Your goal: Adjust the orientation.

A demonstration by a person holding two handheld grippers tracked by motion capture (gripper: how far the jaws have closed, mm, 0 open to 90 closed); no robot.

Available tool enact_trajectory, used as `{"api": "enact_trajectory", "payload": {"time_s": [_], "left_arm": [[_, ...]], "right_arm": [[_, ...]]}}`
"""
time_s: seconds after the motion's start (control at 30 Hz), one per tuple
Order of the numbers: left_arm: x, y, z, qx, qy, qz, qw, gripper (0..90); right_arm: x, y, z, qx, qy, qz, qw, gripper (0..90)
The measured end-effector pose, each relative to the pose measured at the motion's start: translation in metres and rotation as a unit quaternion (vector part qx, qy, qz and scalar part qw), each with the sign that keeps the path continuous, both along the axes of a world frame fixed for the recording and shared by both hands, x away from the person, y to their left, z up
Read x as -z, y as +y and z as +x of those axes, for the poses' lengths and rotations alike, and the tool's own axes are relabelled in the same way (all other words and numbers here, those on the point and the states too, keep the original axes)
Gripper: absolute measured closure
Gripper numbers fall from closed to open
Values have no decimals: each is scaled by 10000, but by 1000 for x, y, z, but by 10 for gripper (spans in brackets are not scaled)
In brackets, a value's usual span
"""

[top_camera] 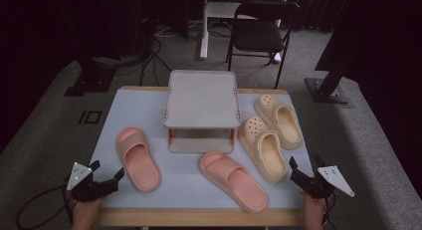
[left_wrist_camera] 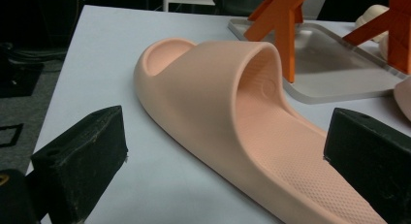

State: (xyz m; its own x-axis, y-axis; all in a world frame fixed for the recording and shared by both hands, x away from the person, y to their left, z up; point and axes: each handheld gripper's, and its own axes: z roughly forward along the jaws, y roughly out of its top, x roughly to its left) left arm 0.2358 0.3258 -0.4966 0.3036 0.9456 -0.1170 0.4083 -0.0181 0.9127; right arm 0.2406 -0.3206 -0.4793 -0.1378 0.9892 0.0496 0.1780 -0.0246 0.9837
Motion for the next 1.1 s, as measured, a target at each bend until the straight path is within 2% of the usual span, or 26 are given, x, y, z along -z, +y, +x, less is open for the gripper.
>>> {"api": "enact_trajectory", "payload": {"time_s": [0.1, 0.17, 0.2, 0.23, 0.27, 0.33, 0.37, 0.5, 0.63, 0.77, 0.83, 1.0, 1.1], "left_arm": [[1, 0, 1, -31, 49, 8, 10000, 16], [5, 0, 3, -60, 198, -16, 9998, 16], [6, -1, 4, -111, 264, 58, 9996, 16], [6, -1, 4, -111, 264, 58, 9996, 16], [8, -2, 6, -141, 354, 78, 9992, 16], [10, -3, 9, -185, 468, 72, 9987, 16], [11, -3, 14, -241, 552, 52, 9982, 16], [11, -5, 19, -272, 544, 43, 9981, 16], [12, -7, 26, -315, 606, 93, 9976, 16], [14, -7, 32, -379, 636, 160, 9971, 17], [13, -7, 34, -402, 619, 105, 9972, 18], [11, -9, 41, -476, 576, 210, 9970, 24], [10, -11, 44, -428, 551, 242, 9973, 28]], "right_arm": [[-1, 0, 0, -41, -25, 94, 9999, 118], [-4, 4, -1, -342, 11, 173, 9993, 107], [-4, 6, -2, -336, 0, 134, 9993, 107], [-4, 6, -2, -336, 0, 134, 9993, 107], [-6, 10, -3, -336, -102, 37, 9994, 107], [-6, 11, -3, -338, -116, 33, 9994, 107], [-7, 11, -4, -369, -210, 34, 9991, 107], [-7, 12, -5, -384, -224, 21, 9990, 108], [-4, 11, -1, -359, -37, 76, 9993, 108], [-2, 12, 1, -376, 39, 58, 9993, 108], [-1, 13, 2, -370, 45, 36, 9993, 108], [0, 12, 4, -396, 104, 119, 9991, 108], [1, 13, 4, -428, 165, 109, 9989, 108]]}}
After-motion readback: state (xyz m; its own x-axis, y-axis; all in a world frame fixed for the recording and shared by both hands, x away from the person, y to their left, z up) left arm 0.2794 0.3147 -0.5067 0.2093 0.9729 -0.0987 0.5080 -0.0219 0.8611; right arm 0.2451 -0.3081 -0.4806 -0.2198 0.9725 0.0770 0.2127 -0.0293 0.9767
